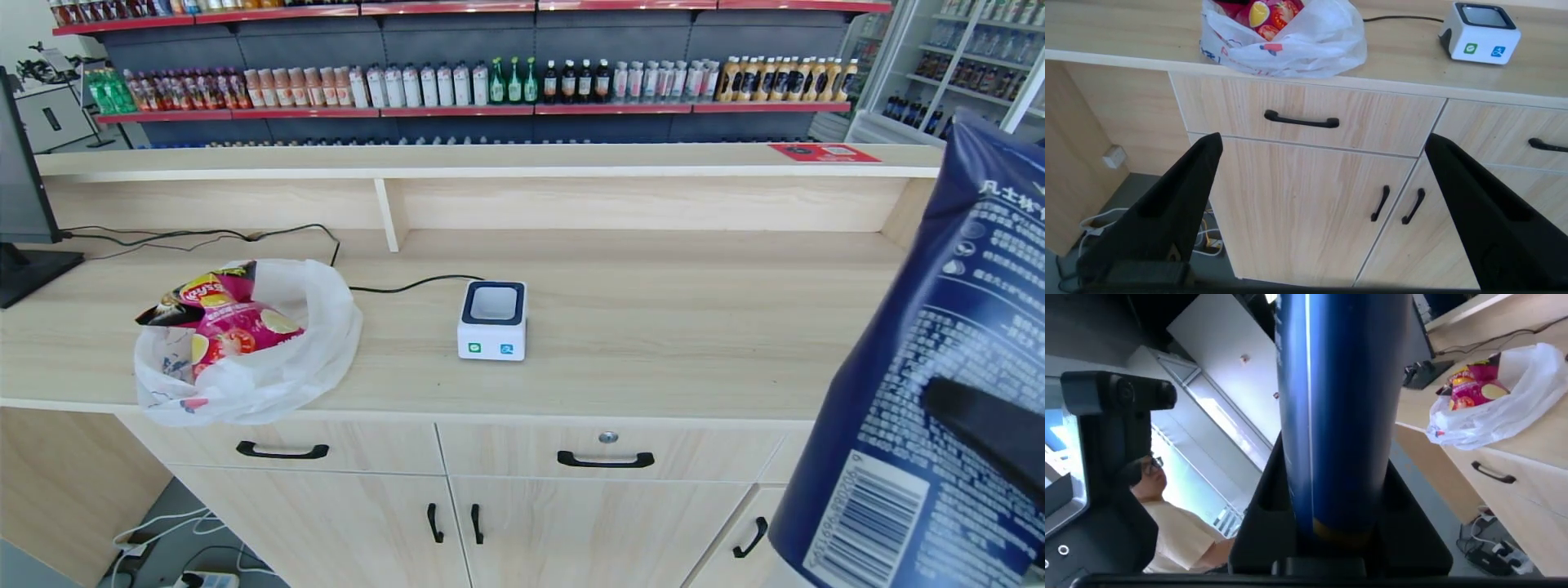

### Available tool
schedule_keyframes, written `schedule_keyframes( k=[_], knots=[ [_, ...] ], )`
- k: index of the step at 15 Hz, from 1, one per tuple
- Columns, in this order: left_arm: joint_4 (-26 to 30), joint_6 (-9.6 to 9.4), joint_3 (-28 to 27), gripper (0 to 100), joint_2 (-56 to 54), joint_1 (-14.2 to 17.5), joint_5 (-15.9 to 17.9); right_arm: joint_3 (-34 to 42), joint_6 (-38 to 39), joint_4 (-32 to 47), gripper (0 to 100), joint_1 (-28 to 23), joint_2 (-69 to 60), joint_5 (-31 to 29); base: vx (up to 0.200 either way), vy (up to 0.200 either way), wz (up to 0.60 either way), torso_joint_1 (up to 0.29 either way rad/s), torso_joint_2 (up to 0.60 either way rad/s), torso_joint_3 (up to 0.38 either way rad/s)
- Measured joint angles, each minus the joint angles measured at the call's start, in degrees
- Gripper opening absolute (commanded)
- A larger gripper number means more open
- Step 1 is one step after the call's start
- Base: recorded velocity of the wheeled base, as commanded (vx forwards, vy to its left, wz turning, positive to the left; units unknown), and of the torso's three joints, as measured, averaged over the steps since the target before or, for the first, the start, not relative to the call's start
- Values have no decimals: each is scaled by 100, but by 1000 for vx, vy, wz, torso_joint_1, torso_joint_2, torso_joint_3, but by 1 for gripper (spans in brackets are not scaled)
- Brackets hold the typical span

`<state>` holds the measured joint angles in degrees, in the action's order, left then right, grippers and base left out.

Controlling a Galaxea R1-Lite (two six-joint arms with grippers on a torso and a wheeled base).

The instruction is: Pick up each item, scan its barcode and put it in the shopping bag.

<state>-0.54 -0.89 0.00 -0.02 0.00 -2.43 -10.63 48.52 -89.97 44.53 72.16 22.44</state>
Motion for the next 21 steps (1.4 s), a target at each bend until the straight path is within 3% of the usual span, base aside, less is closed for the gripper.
schedule_keyframes(
  k=[6, 15, 17, 21],
  knots=[
    [-1, 0, 0, 100, 0, 0, 0, -174, 496, 2, 0, 111, -239, 9, 0, 0, 0, 0, 0, 0],
    [-4, 0, 0, 100, 0, 0, 0, -417, 391, 17, 0, 116, -11, 11, 0, 0, 0, 0, 0, 0],
    [0, 0, 0, 100, 0, 0, -2, -435, 212, 22, 0, 108, -22, 73, 0, 0, 0, 0, 0, 0],
    [-4, 0, 0, 100, 0, 0, -2, -494, -1015, 27, 0, 83, 91, 77, 0, 0, 0, 0, 0, 0]
  ],
)
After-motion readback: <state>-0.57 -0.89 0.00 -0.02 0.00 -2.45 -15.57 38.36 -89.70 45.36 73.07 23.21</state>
